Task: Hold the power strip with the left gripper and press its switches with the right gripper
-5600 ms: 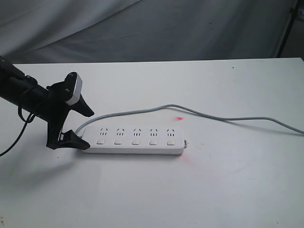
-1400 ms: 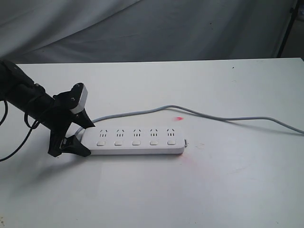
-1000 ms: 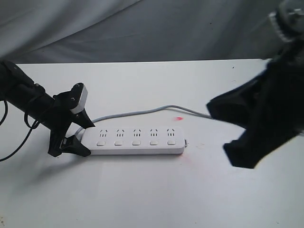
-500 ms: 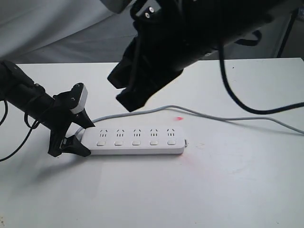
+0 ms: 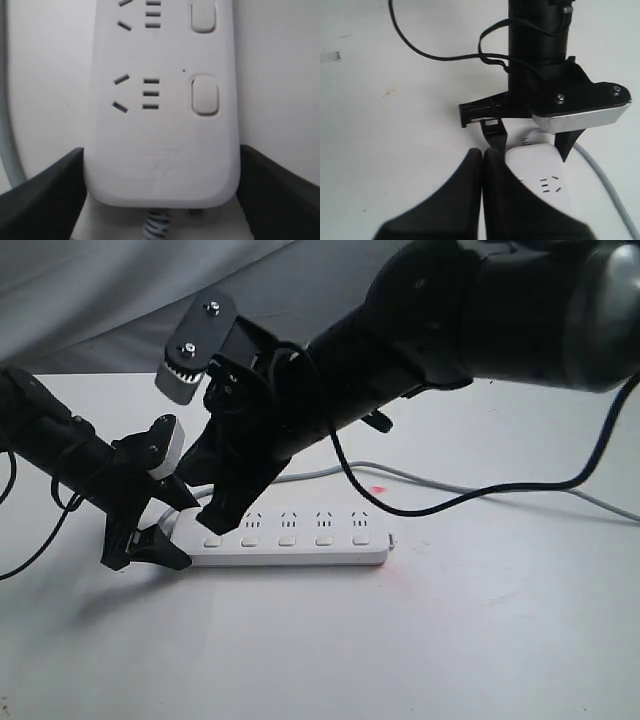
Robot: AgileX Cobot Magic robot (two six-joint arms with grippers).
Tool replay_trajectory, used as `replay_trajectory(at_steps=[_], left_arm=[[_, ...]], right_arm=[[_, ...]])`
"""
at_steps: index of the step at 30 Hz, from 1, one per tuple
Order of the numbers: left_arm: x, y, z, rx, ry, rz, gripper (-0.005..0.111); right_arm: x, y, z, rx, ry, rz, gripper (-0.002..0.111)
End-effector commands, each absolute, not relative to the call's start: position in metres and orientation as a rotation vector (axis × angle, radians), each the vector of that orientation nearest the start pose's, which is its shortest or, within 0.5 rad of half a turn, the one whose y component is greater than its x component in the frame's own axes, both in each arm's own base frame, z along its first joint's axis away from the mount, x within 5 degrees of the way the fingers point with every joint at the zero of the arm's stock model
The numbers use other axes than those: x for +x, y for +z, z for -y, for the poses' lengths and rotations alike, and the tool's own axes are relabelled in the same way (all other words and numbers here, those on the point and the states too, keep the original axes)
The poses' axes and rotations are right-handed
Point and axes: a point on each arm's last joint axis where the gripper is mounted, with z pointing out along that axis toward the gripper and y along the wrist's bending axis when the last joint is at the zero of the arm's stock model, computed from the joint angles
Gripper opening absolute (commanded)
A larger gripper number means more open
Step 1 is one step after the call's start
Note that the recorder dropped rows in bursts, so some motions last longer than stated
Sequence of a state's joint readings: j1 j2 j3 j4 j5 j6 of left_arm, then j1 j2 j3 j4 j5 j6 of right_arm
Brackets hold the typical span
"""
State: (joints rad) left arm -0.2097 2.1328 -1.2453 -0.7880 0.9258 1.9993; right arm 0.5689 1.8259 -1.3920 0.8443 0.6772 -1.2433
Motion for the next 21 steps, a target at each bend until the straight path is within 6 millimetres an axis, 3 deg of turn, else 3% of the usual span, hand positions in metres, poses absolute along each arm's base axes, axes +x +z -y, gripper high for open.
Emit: replay_trajectory(at_steps=[1, 6, 9, 13, 21], left_arm=[[0.357, 0.103, 0.129, -2.534, 0.807, 2.279, 0.071], [0.357, 0.103, 0.129, -2.534, 0.807, 2.279, 0.071], [0.357, 0.103, 0.129, -2.534, 0.807, 2.279, 0.071], [0.357, 0.103, 0.129, -2.534, 0.807, 2.279, 0.071], [0.357, 0.103, 0.129, -2.534, 0.807, 2.279, 0.071]], right_arm=[[0.342, 0.228, -0.258, -1.424, 0.572, -1.848, 0.0], [0.38, 0.208, -0.259, -1.412, 0.562, -1.852, 0.0], [0.391, 0.189, -0.262, -1.435, 0.547, -1.864, 0.0], [0.392, 0.176, -0.263, -1.453, 0.549, -1.878, 0.0], [0.394, 0.176, -0.263, -1.443, 0.525, -1.873, 0.0]])
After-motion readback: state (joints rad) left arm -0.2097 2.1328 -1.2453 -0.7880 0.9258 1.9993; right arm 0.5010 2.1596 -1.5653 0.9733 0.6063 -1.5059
